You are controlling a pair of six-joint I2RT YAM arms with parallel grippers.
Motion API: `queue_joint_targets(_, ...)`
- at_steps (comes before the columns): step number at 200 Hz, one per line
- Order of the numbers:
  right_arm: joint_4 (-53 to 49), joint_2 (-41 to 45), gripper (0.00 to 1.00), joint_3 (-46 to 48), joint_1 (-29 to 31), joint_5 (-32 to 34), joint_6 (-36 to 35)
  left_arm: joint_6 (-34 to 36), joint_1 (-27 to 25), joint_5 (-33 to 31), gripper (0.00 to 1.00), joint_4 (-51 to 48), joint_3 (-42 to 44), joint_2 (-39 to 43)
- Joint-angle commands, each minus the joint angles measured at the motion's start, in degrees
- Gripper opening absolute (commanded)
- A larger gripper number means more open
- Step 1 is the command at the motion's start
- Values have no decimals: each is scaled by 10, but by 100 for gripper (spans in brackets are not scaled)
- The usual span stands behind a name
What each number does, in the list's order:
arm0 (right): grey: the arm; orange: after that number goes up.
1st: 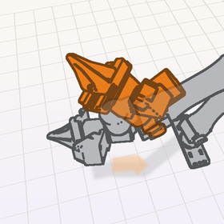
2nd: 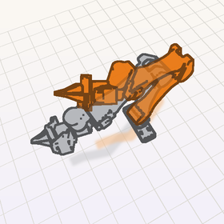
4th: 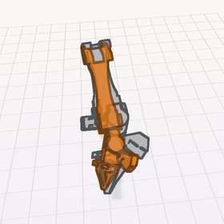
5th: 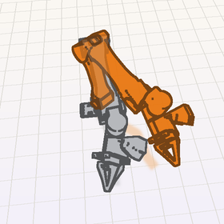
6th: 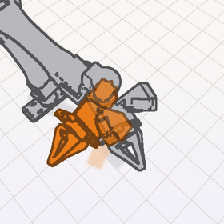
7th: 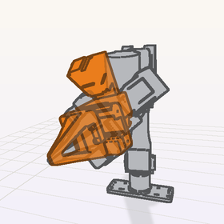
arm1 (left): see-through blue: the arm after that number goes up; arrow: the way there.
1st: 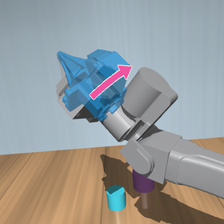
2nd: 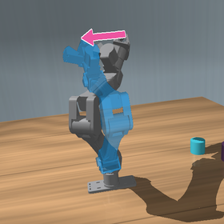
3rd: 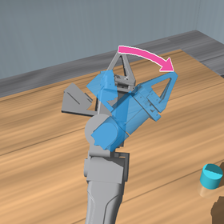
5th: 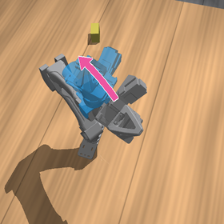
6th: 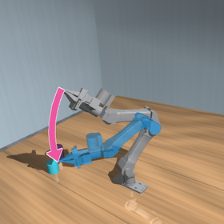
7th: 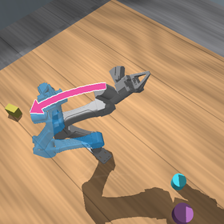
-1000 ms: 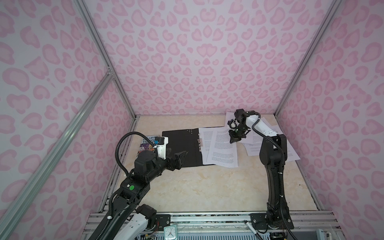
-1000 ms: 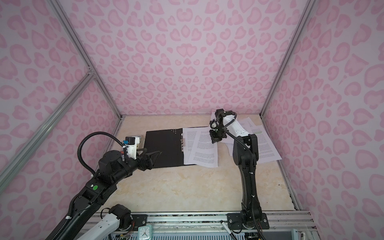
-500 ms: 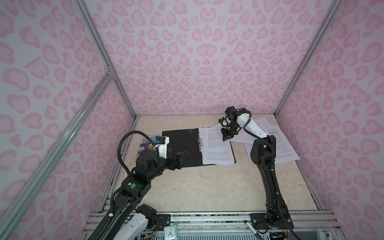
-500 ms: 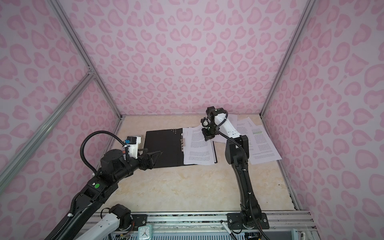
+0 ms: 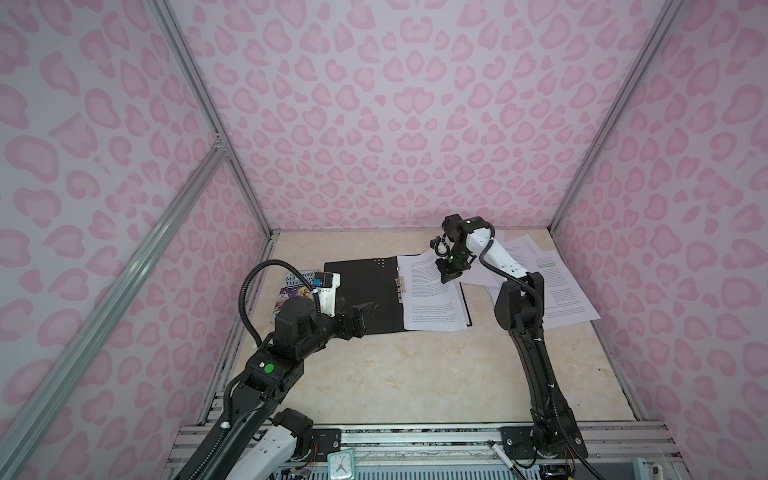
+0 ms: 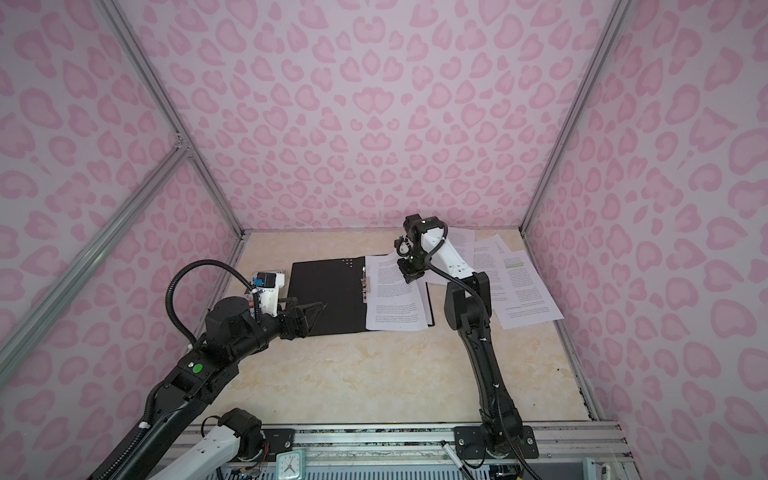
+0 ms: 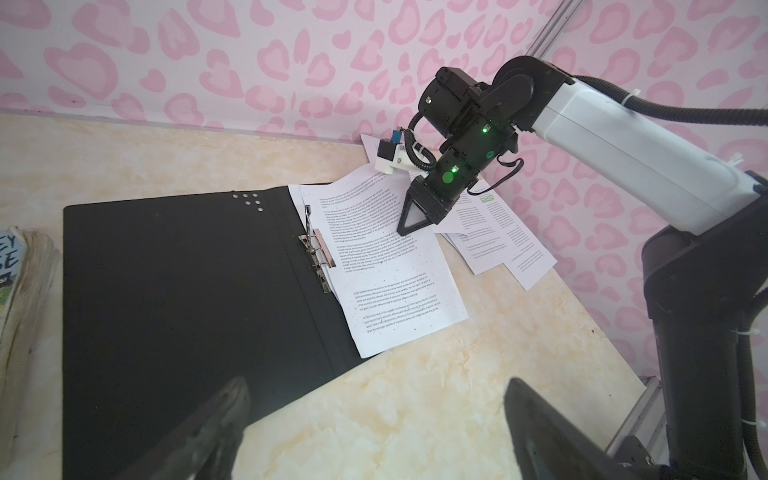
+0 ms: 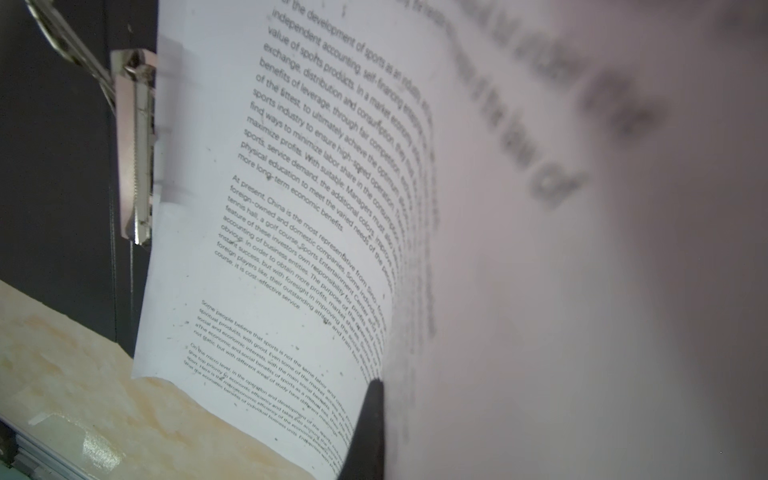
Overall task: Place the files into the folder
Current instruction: 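Lower the sheet onto the first sheet in the folder with the right gripper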
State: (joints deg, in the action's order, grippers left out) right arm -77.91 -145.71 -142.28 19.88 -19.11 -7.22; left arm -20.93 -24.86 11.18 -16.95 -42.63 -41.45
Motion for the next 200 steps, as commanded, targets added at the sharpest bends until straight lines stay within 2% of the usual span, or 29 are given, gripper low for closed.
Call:
queue_joint_targets(1, -7, -16, 5, -16, 2, -6, -6, 2, 1, 6, 97, 21, 3, -3)
queue_joint_targets(63, 14, -27, 26, -22, 2, -14, 20, 1, 3, 8, 97, 22, 2, -7)
queue_joint_targets(129, 46, -30, 39, -22, -3, -21, 63, 0, 5, 11, 97, 22, 3, -8)
queue_joint_targets(171, 59, -32, 41, -21, -8, 17, 86, -1, 7, 14, 97, 23, 3, -8)
queue_joint_targets(200, 68, -34, 39, -20, -9, 12, 93, -2, 8, 15, 97, 23, 3, -8)
